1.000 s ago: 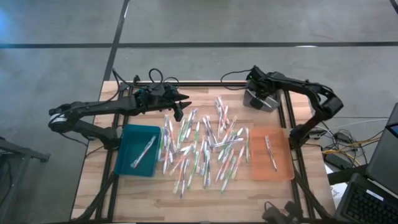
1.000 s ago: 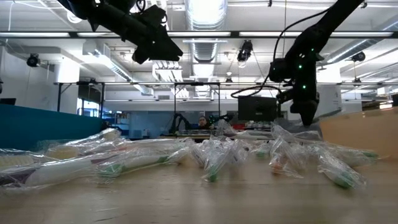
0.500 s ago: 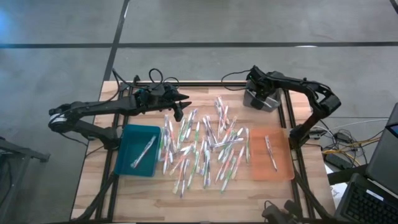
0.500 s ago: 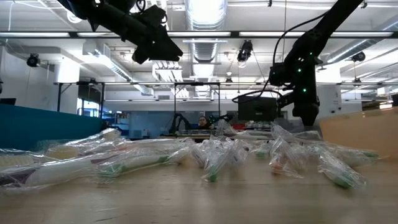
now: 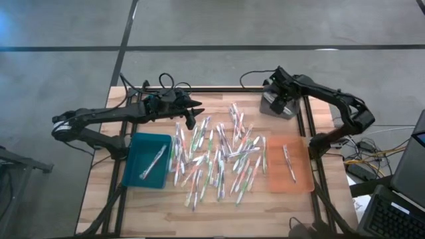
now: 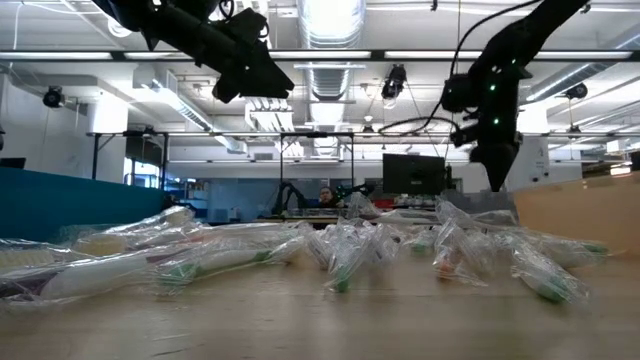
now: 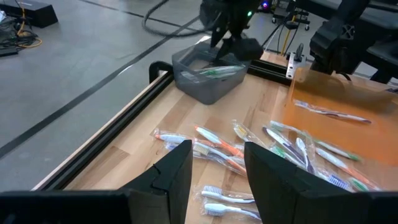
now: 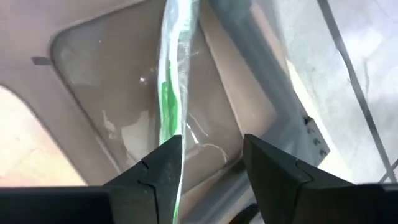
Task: Pick & Place Toothbrushes
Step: Put the orange toothbrush into the blue bin
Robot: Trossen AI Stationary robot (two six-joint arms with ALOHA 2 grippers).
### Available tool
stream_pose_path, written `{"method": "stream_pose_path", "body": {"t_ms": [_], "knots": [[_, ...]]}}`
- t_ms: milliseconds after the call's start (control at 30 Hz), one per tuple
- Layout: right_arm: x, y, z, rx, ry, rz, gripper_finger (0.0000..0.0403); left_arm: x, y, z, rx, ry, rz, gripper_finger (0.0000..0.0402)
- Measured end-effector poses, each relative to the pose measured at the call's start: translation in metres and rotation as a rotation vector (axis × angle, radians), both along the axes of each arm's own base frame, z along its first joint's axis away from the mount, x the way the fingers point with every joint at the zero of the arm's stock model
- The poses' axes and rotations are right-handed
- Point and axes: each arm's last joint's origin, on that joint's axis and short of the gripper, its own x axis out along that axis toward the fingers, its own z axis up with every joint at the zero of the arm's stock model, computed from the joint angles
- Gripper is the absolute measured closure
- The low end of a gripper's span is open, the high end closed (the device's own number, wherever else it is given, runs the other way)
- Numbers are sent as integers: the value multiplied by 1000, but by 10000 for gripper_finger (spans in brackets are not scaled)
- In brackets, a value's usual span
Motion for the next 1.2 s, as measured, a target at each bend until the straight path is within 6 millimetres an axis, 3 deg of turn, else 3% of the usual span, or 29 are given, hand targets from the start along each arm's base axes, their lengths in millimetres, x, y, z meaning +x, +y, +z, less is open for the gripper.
{"method": "stream_pose_path", "body": {"t_ms": [333, 667, 900, 1200], "knots": [[-4, 36, 48, -48, -319, 20, 239, -1, 0, -3, -12, 34, -2, 250], [6, 74, 70, -89, -444, 118, 287, -4, -14, -18, -75, 191, -65, 250], [23, 92, 70, -84, -490, 212, 314, -3, -42, -25, -189, 272, -117, 250], [35, 94, 67, -132, -537, 284, 339, -2, -89, -21, -258, 334, -176, 250]]}}
